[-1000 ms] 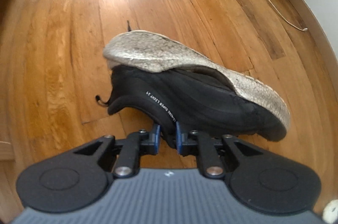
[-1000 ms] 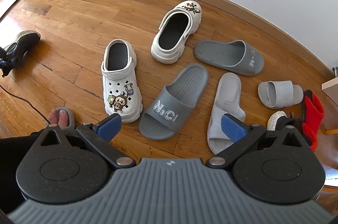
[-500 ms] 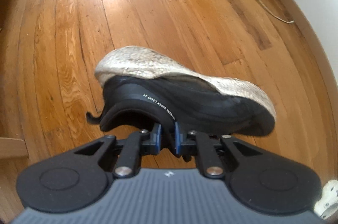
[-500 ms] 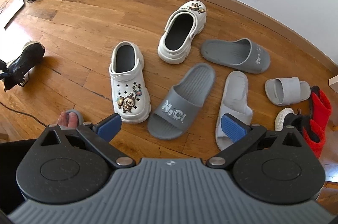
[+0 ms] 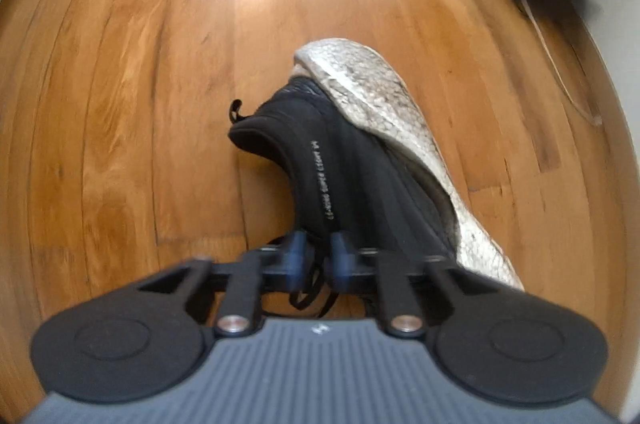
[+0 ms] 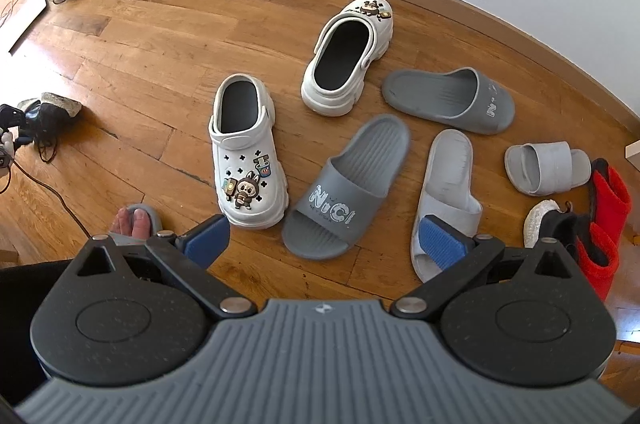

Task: Organize scattered shoes
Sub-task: 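Lift the black sneaker with the left gripper and turn it upright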

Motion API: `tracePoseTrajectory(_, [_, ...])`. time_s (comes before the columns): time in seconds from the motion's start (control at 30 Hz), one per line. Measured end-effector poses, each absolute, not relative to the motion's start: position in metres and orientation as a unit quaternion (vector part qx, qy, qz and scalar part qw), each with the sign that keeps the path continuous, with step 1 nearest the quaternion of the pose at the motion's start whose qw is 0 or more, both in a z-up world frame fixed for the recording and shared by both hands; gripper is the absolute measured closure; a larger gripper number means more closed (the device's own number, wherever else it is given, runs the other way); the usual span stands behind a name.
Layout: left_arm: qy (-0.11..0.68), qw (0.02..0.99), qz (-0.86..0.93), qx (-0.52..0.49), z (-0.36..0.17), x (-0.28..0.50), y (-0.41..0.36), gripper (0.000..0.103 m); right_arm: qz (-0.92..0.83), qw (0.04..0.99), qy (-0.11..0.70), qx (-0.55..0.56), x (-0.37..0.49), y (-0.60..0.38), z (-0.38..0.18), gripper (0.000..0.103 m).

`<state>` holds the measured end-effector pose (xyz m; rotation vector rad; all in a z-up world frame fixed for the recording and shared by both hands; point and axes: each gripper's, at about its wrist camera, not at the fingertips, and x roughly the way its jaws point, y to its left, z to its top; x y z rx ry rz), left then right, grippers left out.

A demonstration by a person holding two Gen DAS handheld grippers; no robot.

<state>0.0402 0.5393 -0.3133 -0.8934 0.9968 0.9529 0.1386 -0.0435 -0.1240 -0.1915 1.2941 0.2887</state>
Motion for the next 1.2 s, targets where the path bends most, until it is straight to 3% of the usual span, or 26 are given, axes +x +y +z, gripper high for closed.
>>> tracePoseTrajectory(0.23, [0.473, 0.733, 0.394, -0.291, -0.29, 0.076, 0.506, 0.103, 0.137, 0.784, 0.599, -0.091, 0.138, -0.043, -0.123, 0.001])
tracePoseTrajectory(0.67, [0.439, 0.811, 0.318, -0.222, -0.269, 0.096, 0.486, 0.103, 0.138, 0.783, 0.6, -0.087, 0.138, -0.047, -0.121, 0.001])
tracePoseTrajectory(1.0, [0.39, 0.807, 0.304, -0.322, -0.279, 0.091, 0.503, 0.103, 0.145, 0.78, 0.603, -0.079, 0.137, -0.048, -0.12, 0.001])
tracePoseTrajectory(1.2, [0.39, 0.818, 0.294, -0.304, -0.278, 0.109, 0.493, 0.103, 0.146, 0.779, 0.605, -0.077, 0.137, -0.048, -0.121, 0.001])
